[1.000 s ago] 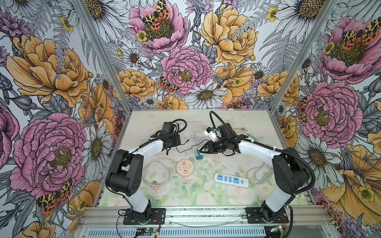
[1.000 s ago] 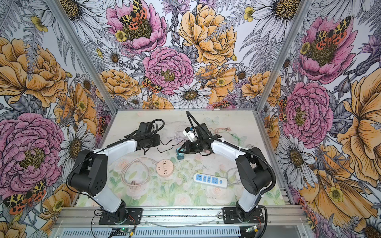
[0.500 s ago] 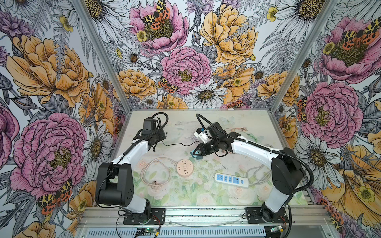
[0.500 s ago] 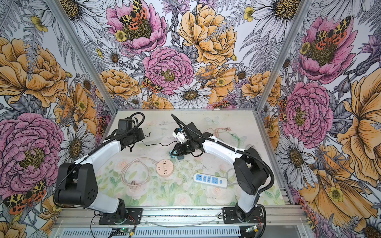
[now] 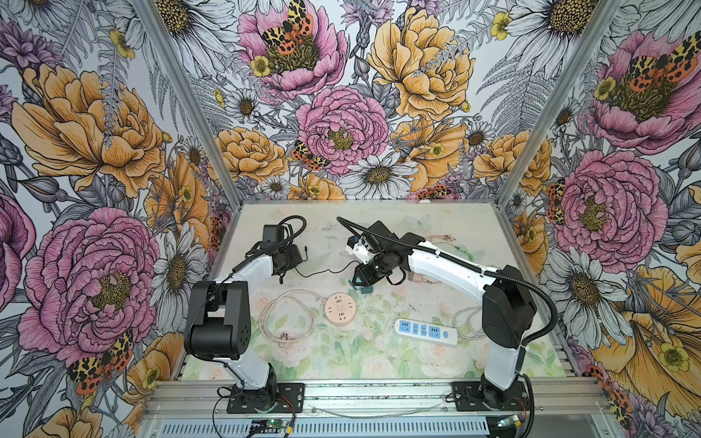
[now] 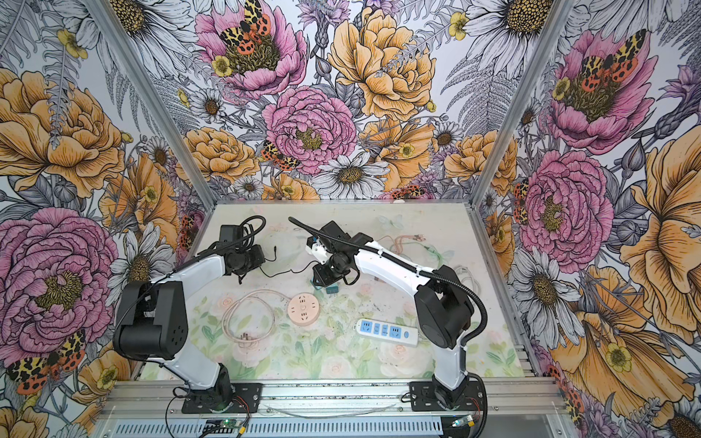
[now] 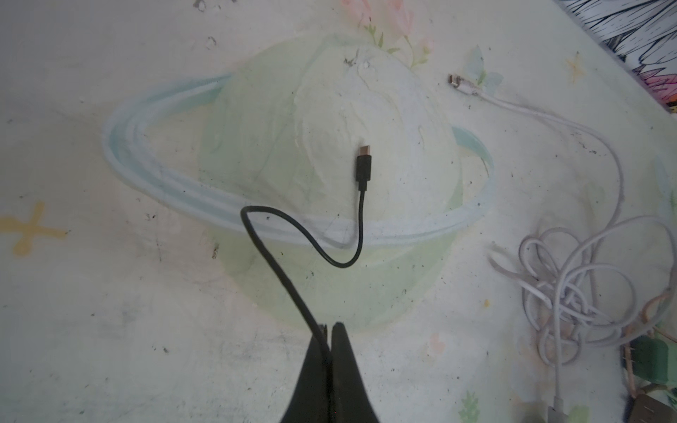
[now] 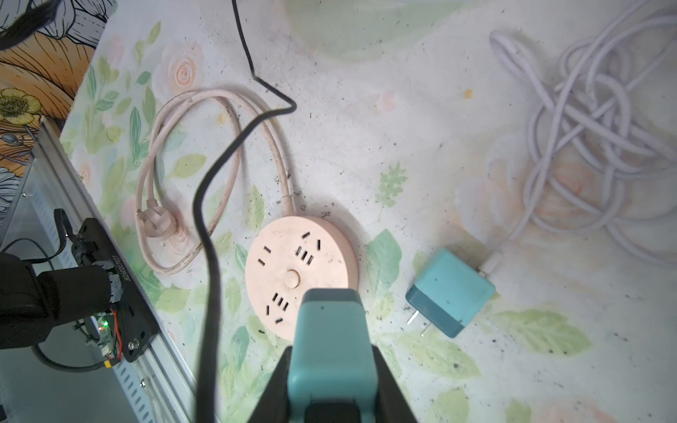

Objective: Insert plugs into power strip
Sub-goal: Place the power cord at the middle-left of the table.

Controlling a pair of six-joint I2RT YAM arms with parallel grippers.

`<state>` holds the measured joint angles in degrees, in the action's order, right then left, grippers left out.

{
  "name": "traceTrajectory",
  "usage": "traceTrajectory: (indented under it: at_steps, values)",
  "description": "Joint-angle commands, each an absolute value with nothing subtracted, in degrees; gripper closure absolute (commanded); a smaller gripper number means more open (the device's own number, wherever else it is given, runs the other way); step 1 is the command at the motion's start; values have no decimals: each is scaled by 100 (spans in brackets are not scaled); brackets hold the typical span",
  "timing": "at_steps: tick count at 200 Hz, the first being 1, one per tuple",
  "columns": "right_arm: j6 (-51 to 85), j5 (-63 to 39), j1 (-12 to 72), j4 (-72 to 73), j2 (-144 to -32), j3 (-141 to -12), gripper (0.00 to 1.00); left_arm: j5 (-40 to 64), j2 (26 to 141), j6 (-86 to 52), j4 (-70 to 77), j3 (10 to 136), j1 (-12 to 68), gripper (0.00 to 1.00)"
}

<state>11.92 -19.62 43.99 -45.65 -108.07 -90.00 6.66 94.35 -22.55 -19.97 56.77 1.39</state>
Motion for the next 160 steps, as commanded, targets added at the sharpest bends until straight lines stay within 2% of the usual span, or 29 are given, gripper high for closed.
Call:
traceTrajectory:
  at_steps: [1,85,160]
  values:
    - [1285,-1775,4513,-4746,-10937,-9270,100,831,9540,-2180,-1951,5848,44,95]
    - [3006,-1389,5231,-4724,-11260,-9535,100,822,9721,-2162,-1873,5932,0,94]
    - [3645,-1066,5510,-4711,-11582,-9809,100,862,9572,-2092,-1872,5843,-37,91]
